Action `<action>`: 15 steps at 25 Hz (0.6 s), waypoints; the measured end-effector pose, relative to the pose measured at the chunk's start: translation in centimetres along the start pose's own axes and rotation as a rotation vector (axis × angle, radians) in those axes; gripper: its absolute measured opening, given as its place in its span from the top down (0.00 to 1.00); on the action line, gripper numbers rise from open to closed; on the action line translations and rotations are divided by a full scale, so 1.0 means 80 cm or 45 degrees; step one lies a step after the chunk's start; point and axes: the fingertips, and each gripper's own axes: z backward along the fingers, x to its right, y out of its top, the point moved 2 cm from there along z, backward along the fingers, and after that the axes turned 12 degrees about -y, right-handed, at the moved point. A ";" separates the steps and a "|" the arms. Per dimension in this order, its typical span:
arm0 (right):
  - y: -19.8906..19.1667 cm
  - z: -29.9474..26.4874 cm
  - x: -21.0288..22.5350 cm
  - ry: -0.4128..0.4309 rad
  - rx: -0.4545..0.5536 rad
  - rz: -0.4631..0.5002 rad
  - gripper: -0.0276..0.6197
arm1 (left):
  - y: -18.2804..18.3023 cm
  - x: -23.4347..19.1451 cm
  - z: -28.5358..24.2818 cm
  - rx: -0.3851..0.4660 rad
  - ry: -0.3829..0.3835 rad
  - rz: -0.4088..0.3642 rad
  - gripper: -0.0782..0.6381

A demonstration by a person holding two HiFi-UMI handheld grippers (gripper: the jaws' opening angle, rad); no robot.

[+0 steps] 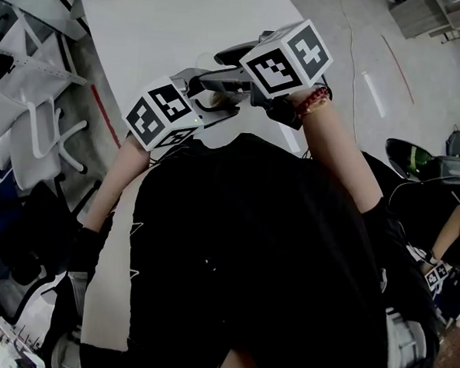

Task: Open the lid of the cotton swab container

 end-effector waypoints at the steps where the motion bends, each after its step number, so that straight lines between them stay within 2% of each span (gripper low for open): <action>1: 0.001 0.000 0.001 -0.002 0.001 0.004 0.57 | 0.000 -0.001 0.000 -0.003 0.002 0.003 0.53; 8: 0.006 -0.002 0.009 -0.001 0.018 0.004 0.57 | -0.004 -0.011 0.000 -0.003 0.010 0.019 0.53; 15: 0.014 0.010 0.003 -0.025 0.093 -0.006 0.56 | -0.002 -0.006 0.007 0.049 0.020 0.048 0.53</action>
